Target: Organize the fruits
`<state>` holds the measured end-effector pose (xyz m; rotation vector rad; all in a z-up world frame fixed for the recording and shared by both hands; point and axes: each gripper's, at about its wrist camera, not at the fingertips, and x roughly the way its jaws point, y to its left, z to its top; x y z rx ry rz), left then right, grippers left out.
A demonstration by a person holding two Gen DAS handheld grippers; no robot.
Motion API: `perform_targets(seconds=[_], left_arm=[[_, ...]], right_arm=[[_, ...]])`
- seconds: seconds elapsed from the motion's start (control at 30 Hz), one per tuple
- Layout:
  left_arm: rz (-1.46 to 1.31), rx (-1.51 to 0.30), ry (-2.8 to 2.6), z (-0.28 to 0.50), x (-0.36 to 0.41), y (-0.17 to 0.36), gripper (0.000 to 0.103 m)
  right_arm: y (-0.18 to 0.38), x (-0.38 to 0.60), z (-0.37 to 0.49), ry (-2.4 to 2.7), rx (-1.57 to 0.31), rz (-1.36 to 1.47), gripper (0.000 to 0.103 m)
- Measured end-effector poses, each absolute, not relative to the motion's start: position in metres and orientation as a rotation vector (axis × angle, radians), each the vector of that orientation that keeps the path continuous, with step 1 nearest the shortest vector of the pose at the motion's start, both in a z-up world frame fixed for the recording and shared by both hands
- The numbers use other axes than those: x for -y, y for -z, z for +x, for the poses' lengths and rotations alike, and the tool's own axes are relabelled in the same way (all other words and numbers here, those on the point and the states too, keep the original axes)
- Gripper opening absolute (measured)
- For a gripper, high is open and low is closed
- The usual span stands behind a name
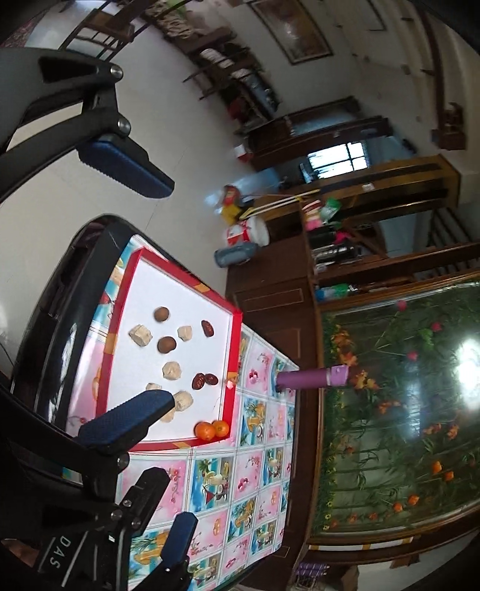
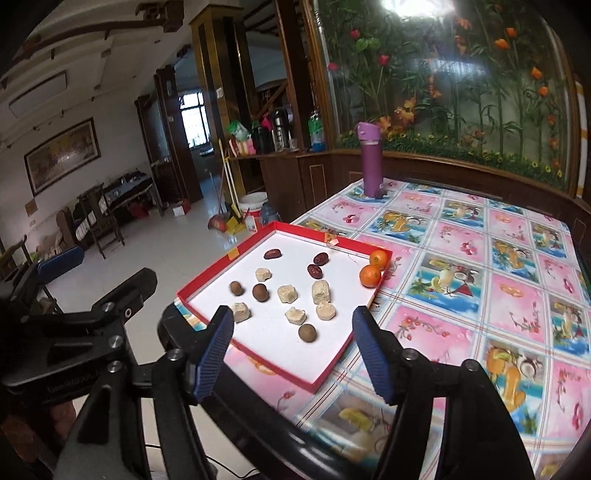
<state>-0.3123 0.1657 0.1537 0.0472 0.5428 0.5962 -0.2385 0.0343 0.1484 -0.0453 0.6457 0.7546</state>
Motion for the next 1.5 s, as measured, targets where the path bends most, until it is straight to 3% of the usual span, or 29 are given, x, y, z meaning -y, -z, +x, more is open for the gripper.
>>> perform_targets(seconds=[0.4,1.5], left_arm=[[0.047,-0.469,-0.573,-0.355,-0.14,-0.175,0.103],[-0.066,-0.645,-0.564,-0.274,-0.187,-0.119,0.103]], right_arm=[[-0.168,-0.006,-0.272,-0.658,-0.556,-0.013,0.082],[-0.126,-0.028,-0.221,-0.6,-0.568,-0.063,0.082]])
